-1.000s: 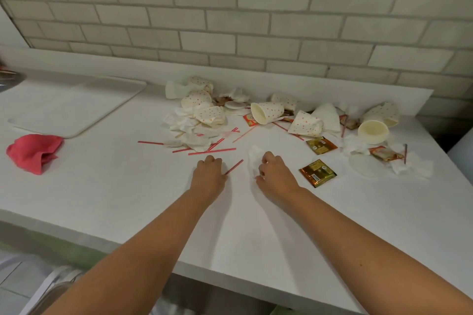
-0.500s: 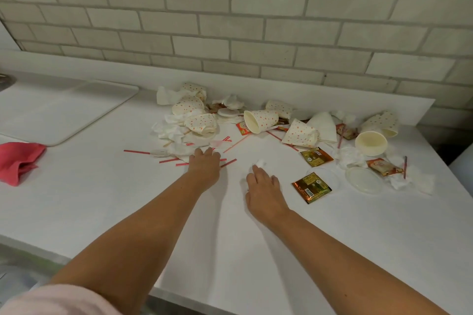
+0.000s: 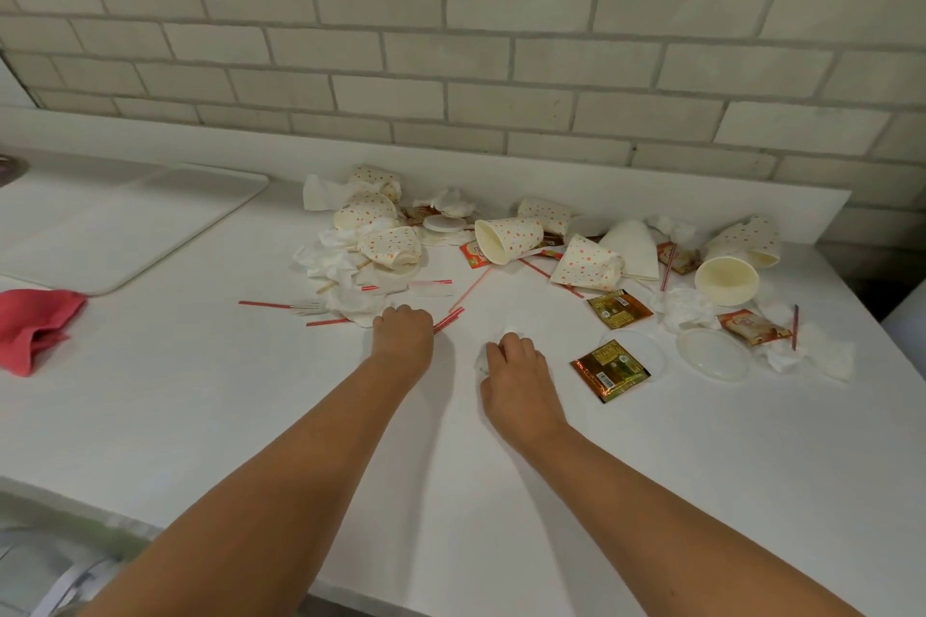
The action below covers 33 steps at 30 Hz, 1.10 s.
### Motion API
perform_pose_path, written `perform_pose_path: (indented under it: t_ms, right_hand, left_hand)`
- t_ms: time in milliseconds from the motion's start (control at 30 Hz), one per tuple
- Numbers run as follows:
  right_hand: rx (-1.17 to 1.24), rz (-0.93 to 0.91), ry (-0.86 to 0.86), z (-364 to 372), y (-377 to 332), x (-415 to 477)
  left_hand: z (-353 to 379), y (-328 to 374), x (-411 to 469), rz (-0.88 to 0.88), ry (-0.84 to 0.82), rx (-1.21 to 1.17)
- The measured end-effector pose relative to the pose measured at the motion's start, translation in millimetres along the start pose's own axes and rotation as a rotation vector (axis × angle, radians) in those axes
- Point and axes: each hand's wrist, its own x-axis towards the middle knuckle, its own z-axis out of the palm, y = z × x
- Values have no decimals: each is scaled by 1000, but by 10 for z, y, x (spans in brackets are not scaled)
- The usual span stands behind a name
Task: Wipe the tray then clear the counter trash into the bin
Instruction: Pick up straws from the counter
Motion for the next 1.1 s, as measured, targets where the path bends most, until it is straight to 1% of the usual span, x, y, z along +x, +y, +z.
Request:
perform_pose_path:
  t_ms: [167,333,467,533,633,833,1000,1100]
  right_hand:
    - [2,8,5,16,-7,-8]
    - [40,35,-60,8,-4,-8]
    - [31,15,-90,-27,-21,0]
    - [14,-7,-126,-43,-25,54]
    - [-4,5,-175,-51,-4,199]
    - [-18,47,-300,-90,-53,545]
    - [-103,-15,-440,-85,-121,782]
    - [-82,-27,-409,-52,-170,795]
  left_hand:
    - [-27,-106,-132,-19,-99,-137]
    - [-57,-175,-308,54,-212,-251]
    - [-53,-176,-454,63,-198,-301]
    - [-43,-159,-513,35,-157,-352]
    - [-1,-149,-562,-11,-116,-458]
    - [90,-229,-649,-1,-70,-522]
    - [158,-368,-717,-38,-45,-529]
    - [236,-504,-749,-89,-27,-537]
